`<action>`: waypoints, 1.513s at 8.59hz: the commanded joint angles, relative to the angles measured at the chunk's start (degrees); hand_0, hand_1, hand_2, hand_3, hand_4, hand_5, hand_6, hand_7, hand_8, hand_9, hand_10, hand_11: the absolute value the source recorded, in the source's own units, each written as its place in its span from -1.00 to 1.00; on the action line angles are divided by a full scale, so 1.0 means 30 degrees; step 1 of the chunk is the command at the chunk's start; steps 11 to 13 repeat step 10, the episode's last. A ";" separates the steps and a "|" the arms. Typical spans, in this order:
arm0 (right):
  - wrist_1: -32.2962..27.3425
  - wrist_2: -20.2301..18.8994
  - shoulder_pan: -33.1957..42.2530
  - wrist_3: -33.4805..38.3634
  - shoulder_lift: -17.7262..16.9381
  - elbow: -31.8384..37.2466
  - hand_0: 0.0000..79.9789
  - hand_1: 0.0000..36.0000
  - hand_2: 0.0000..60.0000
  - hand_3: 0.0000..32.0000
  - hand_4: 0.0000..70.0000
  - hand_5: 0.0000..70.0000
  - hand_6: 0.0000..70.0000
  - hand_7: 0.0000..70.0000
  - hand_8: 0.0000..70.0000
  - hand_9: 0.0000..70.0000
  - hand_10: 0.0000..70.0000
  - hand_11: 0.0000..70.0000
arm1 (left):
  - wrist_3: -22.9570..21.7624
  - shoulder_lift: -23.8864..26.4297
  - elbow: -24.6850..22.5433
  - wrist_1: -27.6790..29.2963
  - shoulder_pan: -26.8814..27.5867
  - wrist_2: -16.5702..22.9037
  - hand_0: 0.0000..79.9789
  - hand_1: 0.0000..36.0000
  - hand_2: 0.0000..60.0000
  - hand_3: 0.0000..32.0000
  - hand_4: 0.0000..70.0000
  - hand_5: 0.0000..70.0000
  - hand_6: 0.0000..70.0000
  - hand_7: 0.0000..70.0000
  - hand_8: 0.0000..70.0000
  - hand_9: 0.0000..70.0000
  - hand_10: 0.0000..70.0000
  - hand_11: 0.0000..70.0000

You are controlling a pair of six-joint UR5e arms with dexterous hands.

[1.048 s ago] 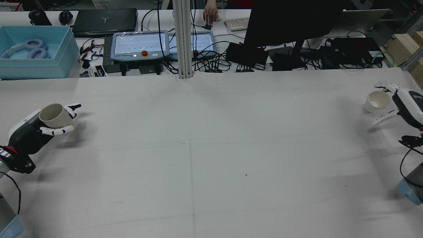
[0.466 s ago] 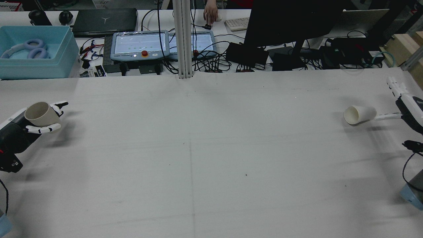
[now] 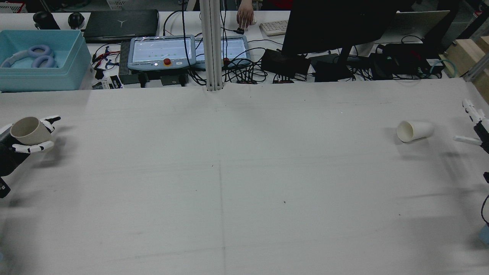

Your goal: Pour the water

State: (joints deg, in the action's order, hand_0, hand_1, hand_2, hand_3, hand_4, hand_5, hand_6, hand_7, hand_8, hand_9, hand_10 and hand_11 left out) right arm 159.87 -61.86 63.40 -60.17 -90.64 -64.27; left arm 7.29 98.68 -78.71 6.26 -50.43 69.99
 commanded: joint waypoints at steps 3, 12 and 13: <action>-0.0087 -0.0063 0.0020 0.0164 -0.0224 -0.0023 -0.89 -1.00 -1.00 -0.80 -1.00 -1.00 -1.00 -1.00 -0.75 -0.97 -1.00 -1.00 | 0.0792 -0.0900 0.0279 0.0697 -0.0038 -0.0066 0.36 -0.60 -1.00 -1.00 0.27 0.12 -0.79 -0.65 -0.84 -0.97 -1.00 -1.00; -0.0145 -0.0063 0.0166 0.0542 -0.0897 -0.0198 -0.89 -1.00 -1.00 -0.74 -1.00 -1.00 -1.00 -1.00 -0.74 -0.96 -1.00 -1.00 | 0.1380 -0.1312 0.0250 0.1224 -0.0123 -0.0096 0.37 -0.55 -1.00 -1.00 0.09 -0.11 -0.83 -0.69 -0.85 -0.98 -1.00 -1.00; -0.0145 -0.0063 0.0166 0.0542 -0.0897 -0.0198 -0.89 -1.00 -1.00 -0.74 -1.00 -1.00 -1.00 -1.00 -0.74 -0.96 -1.00 -1.00 | 0.1380 -0.1312 0.0250 0.1224 -0.0123 -0.0096 0.37 -0.55 -1.00 -1.00 0.09 -0.11 -0.83 -0.69 -0.85 -0.98 -1.00 -1.00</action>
